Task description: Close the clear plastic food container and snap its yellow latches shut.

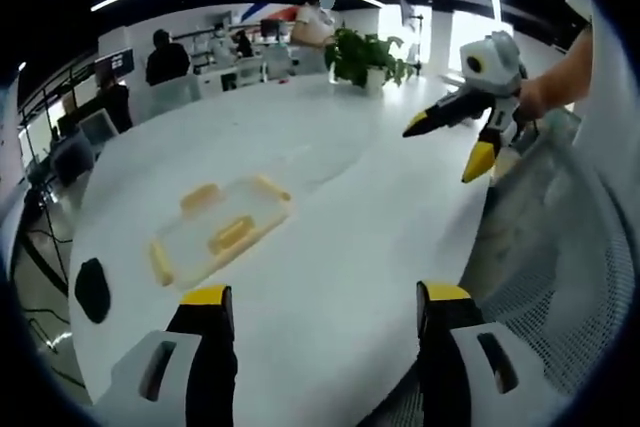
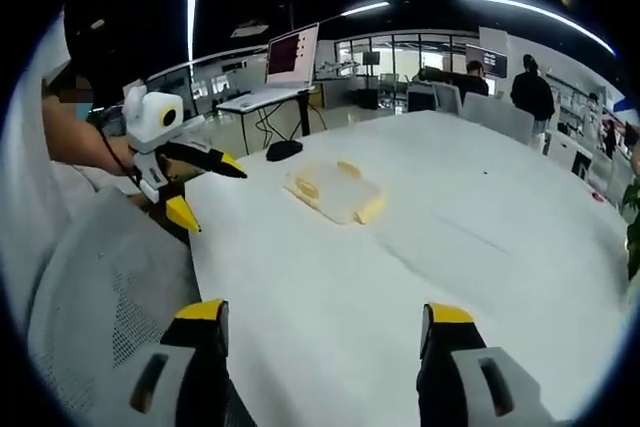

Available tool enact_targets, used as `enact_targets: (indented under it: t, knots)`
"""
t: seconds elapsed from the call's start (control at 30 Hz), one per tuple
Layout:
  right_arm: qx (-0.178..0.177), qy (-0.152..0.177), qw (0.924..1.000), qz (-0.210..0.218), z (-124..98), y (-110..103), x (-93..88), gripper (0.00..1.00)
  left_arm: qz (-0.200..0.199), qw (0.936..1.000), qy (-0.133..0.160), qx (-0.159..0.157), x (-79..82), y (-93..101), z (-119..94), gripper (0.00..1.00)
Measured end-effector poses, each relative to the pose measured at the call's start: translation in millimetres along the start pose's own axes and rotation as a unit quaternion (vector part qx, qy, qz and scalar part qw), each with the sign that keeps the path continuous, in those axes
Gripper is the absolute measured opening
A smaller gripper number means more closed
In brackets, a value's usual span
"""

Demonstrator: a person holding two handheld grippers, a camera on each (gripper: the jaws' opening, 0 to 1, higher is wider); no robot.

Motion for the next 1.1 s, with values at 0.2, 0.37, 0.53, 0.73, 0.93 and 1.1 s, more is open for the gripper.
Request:
enact_targets:
  t: [0.2, 0.37, 0.53, 0.73, 0.93, 1.1]
  knots:
    - [0.006, -0.001, 1.0000, -0.004, 11, 1, 6.5, 0.77, -0.002, 1.0000, 0.002, -0.001, 1.0, -4.2, 3, 0.73]
    - [0.010, 0.002, 0.9999, 0.002, 19, 3, 12.5, 0.77, -0.004, 1.0000, 0.000, 0.001, 0.0, -9.5, 3, 0.73]
    - [0.017, -0.002, 0.9998, -0.015, 28, 3, 18.3, 0.77, -0.005, 1.0000, -0.002, 0.003, 0.2, -15.9, 3, 0.73]
    - [0.023, -0.006, 0.9995, -0.019, 37, 7, 20.9, 0.76, 0.002, 1.0000, -0.006, 0.006, -0.1, -27.5, 3, 0.72]
    - [0.025, -0.004, 0.9996, -0.013, 43, 10, 25.7, 0.75, 0.002, 0.9999, -0.006, 0.011, -0.2, -37.6, 3, 0.73]
    - [0.029, -0.005, 0.9995, -0.012, 47, 12, 28.6, 0.75, 0.003, 0.9999, -0.007, 0.011, -1.2, -44.0, 4, 0.73]
Point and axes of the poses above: the point that each gripper's makers call its tool centre point, and the gripper's own axes: z roughly forward along the fingers, y roughly to its right, x roughly out of its top, the point moved 6 cm from there along -z, roughly backward along the fingers, and after that the axes turned 3 degrees about x, right-handed, at the moved point
